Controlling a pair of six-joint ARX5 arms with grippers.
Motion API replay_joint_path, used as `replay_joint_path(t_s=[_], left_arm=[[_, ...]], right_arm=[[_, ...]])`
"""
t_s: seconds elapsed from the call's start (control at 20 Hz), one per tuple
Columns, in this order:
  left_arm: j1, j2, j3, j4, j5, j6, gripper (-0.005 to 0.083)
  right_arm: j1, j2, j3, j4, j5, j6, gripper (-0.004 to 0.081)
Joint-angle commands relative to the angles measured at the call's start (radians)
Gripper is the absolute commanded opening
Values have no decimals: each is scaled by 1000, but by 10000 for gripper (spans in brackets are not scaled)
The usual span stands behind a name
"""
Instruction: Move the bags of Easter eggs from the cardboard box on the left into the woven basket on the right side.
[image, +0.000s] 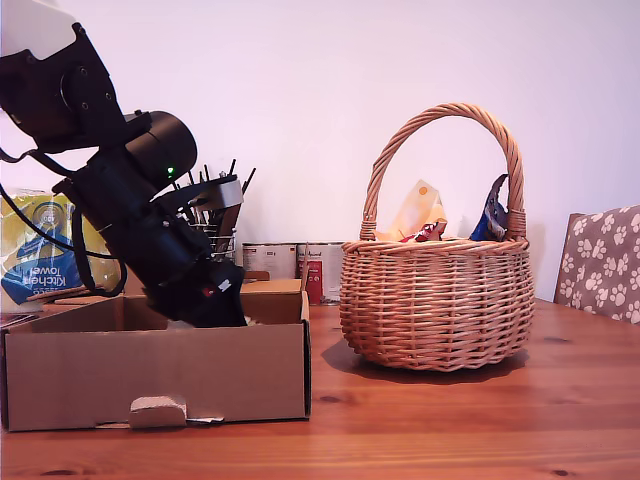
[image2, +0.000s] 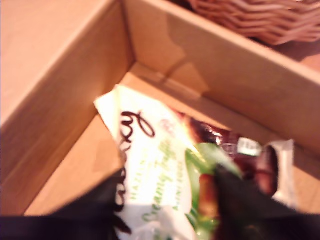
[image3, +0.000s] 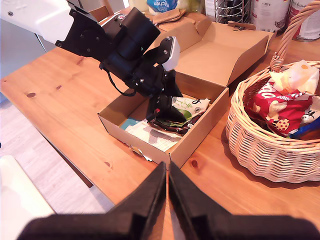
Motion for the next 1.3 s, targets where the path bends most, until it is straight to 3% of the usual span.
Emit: replay_joint_path(t_s=[0.0,0.45,0.65,0.75,0.9,1.25], left_arm=[[-3,7,-27,-17,-6,5,39],[-3,-233,-27,-105,11,4,39],[-19,-329,-27,-56,188,-90,40],[-53,-331,-27,19,248,-132,40],[-123,-315,-27,195,259,-188,40],[-262,-157,-23,662,109,-251,40]], right_arm=[[5,0,-5,8,-3,0,-12],[4,0,-5,7,0,-1,-12],[4,0,-5,7,0,-1,-12],[4,0,-5,6,0,-1,-12],[4,-2,-5,-2,0,0,-12],[5,-3,-5,-29,-1,0,-12]])
